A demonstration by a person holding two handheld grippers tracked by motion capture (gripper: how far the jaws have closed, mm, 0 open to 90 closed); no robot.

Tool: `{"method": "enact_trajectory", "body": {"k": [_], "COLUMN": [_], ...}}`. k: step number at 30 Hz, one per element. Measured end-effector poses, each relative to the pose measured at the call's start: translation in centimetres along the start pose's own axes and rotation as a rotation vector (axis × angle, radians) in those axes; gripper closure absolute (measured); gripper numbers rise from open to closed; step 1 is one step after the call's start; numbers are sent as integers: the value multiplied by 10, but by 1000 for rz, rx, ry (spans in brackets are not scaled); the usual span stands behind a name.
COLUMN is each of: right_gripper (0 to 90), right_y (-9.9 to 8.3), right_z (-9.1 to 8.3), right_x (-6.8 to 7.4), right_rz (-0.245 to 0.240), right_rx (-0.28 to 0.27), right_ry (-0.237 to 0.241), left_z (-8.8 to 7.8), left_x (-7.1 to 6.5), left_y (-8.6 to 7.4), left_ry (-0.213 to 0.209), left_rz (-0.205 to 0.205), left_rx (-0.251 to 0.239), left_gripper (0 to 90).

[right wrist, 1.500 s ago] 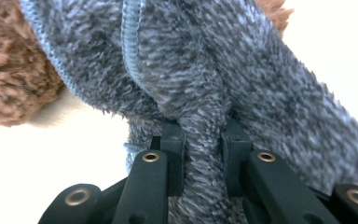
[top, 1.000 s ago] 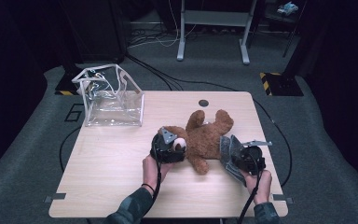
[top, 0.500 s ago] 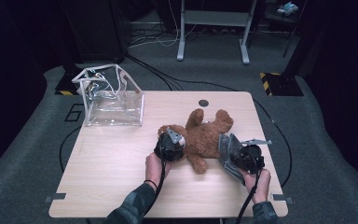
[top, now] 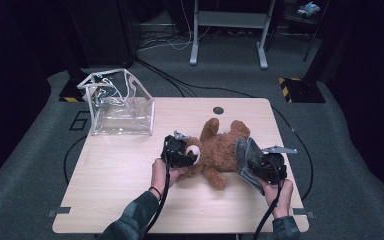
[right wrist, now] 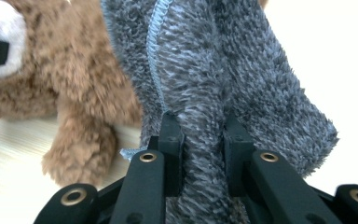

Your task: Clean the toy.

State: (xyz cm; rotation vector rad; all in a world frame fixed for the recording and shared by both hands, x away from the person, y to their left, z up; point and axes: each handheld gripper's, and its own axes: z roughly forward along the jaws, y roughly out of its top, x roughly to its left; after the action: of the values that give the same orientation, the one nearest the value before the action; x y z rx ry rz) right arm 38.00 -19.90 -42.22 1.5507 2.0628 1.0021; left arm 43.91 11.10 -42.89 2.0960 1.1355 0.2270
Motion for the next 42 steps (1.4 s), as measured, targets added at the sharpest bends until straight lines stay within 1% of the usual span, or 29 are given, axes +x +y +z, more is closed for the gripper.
{"method": "enact_trajectory", "body": {"k": [1,3,5,6,7,8,9,10,12,13,14,16,20,21,22,23,24,26,27,28,30,32,33,34,37,38,40,41,42], "right_gripper": [741,741,741,741,741,741,741,741,741,741,741,741,742,742,742,742,742,741,741,741,740,740,740,740,739,739,738,737,736], "right_y": [4,10,17,21,24,27,27,33,38,40,40,44,48,48,49,49,49,48,48,47,45,44,44,44,44,44,44,43,43], "right_z": [-5,-6,-2,3,9,15,15,26,37,40,40,48,56,57,58,59,59,57,57,56,55,54,54,54,54,53,53,52,51], "right_x": [5,11,16,19,22,24,24,29,32,34,34,32,30,30,30,29,29,29,29,28,27,27,27,27,28,28,29,29,29], "right_rz": [-8,-25,-36,-37,-31,-38,-38,-41,-43,-38,-38,-39,-46,-38,-38,-40,-39,-42,-42,-37,-29,-24,-24,-27,-25,-26,-28,-32,-31], "right_rx": [-17,-32,-27,-24,-19,-8,-8,6,28,39,39,46,60,68,73,70,70,72,72,67,67,67,67,64,64,64,62,60,61], "right_ry": [6,11,17,16,15,12,12,-5,-30,-49,-49,-72,-96,-99,-101,-102,-102,-103,-103,-102,-99,-96,-96,-99,-106,-107,-107,-110,-107], "left_z": [-4,-4,6,8,10,10,10,12,13,14,14,17,20,19,18,16,16,7,7,0,-10,-18,-18,-25,-30,-30,-30,-28,-27], "left_x": [3,3,8,11,13,14,14,14,15,16,16,16,17,17,16,16,16,12,12,10,12,16,16,22,30,30,34,35,35], "left_y": [3,4,3,2,2,2,2,2,4,5,5,6,9,10,10,10,10,7,7,2,-4,-11,-11,-20,-37,-37,-51,-63,-69], "left_ry": [-31,-31,-20,-29,-24,-19,-19,-9,13,16,16,22,43,54,54,56,56,77,77,100,120,131,131,141,150,150,147,139,132], "left_rz": [-13,-15,-33,-40,-46,-41,-41,-30,-6,-6,-6,-18,7,9,2,15,15,49,49,56,66,40,40,31,18,18,6,-10,-14], "left_rx": [13,14,32,22,13,12,12,4,-2,-4,-4,-26,-43,-53,-61,-61,-61,-68,-68,-92,-111,-162,-162,-181,-183,-183,-180,-182,-178], "left_gripper": [506,498,485,480,475,465,458,449,422,412,401,388,353,335,316,295,279,239,217,204,190,182,181,177,176,175,172,171,171]}}
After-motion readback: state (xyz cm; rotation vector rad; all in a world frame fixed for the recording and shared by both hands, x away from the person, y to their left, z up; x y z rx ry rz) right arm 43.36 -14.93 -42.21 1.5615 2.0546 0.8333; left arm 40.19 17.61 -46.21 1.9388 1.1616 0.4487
